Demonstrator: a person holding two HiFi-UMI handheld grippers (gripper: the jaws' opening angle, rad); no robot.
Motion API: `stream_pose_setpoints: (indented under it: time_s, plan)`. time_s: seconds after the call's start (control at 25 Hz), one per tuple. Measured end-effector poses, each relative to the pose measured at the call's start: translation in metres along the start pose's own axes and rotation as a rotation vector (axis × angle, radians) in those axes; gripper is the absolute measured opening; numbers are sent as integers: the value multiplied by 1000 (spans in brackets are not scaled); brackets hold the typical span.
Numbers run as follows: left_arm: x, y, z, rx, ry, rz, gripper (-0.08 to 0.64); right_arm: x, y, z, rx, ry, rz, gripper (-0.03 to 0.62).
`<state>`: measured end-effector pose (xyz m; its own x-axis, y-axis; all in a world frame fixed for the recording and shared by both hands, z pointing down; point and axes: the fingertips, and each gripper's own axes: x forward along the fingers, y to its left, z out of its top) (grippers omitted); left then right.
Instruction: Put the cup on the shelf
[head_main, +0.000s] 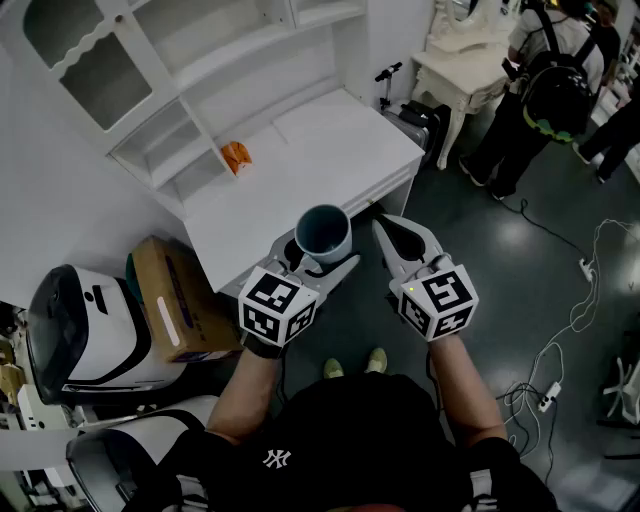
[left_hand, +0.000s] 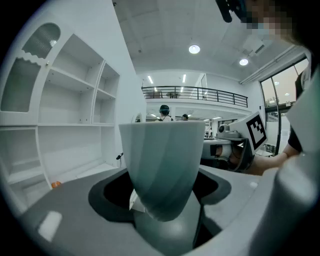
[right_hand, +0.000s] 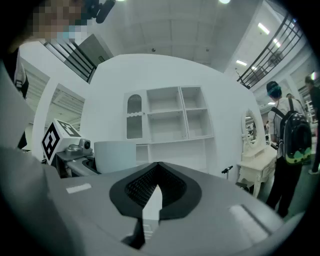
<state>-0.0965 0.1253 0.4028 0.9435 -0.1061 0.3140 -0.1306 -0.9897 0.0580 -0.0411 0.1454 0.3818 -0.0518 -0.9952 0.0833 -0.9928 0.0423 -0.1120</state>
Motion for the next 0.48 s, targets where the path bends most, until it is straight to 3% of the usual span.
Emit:
stream_pose_setpoints:
  time_s: [0.48]
  plan:
    - [7, -3, -4, -16, 4, 6, 360, -1, -5, -5, 13, 17, 21, 12]
